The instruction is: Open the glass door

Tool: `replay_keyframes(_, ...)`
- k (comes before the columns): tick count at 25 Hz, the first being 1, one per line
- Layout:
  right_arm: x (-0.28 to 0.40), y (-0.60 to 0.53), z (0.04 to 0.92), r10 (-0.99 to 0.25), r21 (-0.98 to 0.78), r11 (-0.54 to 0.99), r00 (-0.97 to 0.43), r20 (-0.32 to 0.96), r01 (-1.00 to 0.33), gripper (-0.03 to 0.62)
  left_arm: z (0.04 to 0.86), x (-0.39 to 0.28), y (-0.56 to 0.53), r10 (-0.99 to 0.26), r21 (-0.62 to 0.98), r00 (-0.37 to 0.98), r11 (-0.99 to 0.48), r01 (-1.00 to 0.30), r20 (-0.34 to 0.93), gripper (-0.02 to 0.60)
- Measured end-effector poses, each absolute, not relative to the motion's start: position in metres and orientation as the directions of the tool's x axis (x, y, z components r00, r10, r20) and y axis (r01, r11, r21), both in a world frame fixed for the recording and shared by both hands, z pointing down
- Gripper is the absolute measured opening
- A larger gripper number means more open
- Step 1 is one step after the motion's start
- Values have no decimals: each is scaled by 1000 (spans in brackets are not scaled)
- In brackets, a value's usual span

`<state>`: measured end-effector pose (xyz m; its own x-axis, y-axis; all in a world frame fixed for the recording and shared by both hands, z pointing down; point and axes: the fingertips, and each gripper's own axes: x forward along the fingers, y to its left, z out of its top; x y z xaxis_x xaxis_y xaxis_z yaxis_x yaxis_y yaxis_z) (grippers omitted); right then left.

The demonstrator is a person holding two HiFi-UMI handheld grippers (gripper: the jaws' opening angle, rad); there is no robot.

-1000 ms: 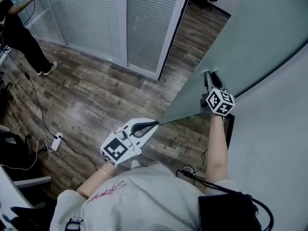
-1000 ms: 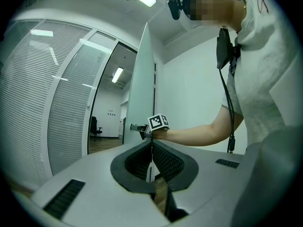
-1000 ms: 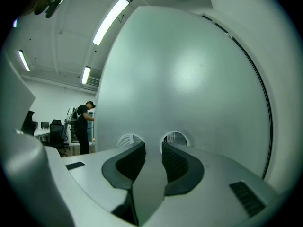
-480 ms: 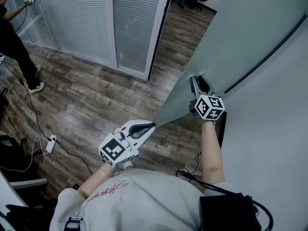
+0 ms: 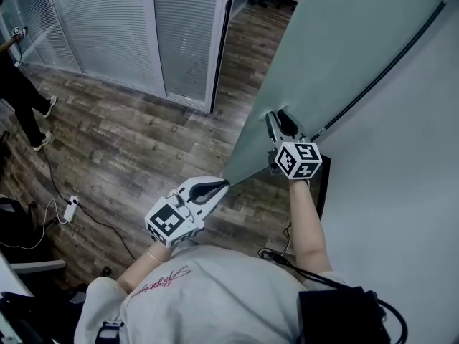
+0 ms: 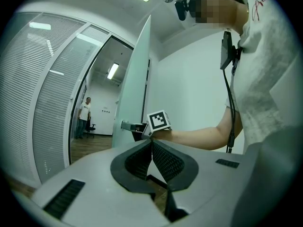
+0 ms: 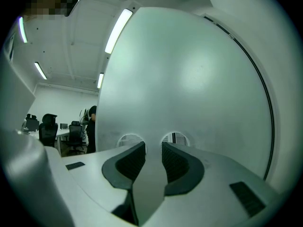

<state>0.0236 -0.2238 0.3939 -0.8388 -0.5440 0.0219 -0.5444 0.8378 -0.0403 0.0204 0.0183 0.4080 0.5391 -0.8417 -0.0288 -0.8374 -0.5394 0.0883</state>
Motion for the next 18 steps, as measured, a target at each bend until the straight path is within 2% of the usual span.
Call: replay_keyframes(18,94,-182,396,-443,-35,895,-896,33,-444,114,399,117,24,-864,76,502,-504,-861,-43,18)
